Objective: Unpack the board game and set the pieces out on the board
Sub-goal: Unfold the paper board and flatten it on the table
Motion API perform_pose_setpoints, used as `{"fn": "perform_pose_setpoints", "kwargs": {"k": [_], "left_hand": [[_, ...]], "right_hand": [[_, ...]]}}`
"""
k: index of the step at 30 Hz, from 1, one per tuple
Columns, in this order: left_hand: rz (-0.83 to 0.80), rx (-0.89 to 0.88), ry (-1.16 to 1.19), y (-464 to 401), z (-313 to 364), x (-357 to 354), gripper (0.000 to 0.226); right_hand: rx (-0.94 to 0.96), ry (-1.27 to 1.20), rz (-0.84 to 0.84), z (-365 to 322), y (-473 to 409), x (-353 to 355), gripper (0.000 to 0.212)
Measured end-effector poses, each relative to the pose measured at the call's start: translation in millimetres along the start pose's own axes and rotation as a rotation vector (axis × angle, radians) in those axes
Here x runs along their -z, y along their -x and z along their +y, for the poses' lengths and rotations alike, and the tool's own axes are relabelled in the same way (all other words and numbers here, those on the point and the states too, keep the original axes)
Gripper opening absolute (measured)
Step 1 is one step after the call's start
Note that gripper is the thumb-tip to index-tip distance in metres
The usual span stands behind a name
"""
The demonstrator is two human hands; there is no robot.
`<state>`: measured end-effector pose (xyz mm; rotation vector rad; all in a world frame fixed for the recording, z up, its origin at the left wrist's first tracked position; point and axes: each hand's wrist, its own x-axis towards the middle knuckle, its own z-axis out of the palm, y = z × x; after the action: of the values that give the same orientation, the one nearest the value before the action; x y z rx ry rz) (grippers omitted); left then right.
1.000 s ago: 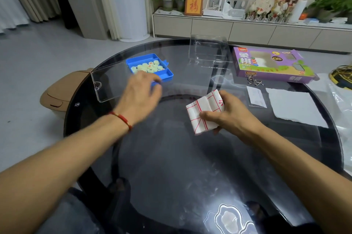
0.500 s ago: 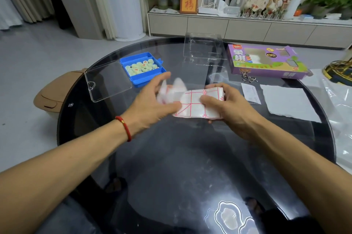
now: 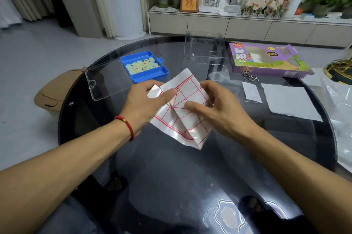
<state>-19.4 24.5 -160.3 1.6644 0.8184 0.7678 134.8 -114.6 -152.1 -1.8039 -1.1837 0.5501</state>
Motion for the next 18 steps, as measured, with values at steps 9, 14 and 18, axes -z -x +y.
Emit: {"fn": "perform_pose_setpoints", "kwargs": {"k": [9, 14, 18], "left_hand": [[0.061, 0.000, -0.379, -19, -19, 22, 0.011], [-0.089, -0.335, -0.765, -8, -3, 16, 0.017], [-0.421, -0.108, -0.197, 15, 26, -8, 0.058]], "right_hand": [[-0.261, -0.773, 0.314, 14, -11, 34, 0.023], [-0.278, -0.731, 0.349, 7, -11, 38, 0.024], [-0.260, -0.625, 0.286, 3, -10, 31, 0.026]]}}
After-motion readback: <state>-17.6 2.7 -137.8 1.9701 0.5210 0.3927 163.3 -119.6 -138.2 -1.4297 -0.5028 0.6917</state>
